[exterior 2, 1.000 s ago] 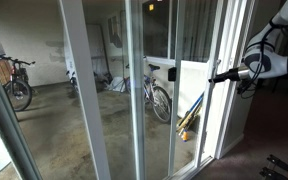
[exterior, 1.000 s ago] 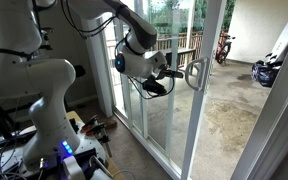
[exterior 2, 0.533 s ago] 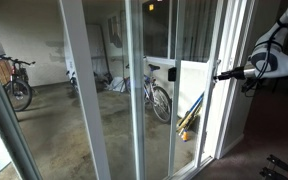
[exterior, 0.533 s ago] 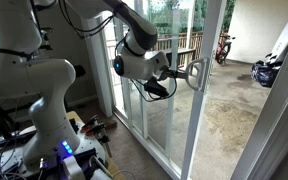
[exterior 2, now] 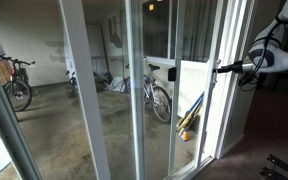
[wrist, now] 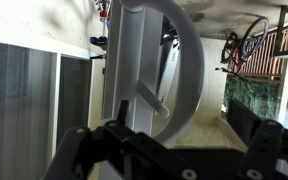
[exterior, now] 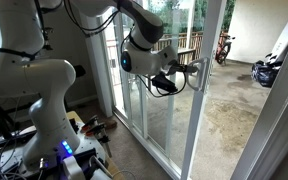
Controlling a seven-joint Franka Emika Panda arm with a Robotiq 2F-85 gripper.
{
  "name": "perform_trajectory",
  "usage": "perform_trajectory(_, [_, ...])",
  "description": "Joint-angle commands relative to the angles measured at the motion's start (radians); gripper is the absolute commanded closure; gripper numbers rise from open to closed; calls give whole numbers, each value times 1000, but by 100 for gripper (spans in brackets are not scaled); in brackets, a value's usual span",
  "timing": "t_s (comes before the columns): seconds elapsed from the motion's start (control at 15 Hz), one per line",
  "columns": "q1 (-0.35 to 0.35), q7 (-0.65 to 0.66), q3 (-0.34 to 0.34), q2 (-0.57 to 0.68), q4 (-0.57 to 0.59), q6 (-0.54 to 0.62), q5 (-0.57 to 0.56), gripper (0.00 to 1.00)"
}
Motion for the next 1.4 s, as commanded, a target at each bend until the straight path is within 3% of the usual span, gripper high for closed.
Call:
perform_trajectory(0.0, [-76, 86, 71, 75, 34, -27, 7, 0])
perform_trajectory(0.73, [-65, 63, 94, 77, 25, -70, 10, 0])
perform_trajectory(1.07, [25, 21, 73, 58, -6, -62, 31, 0])
perform_trajectory(1.33, [55, 14, 59, 65, -26, -64, 41, 0])
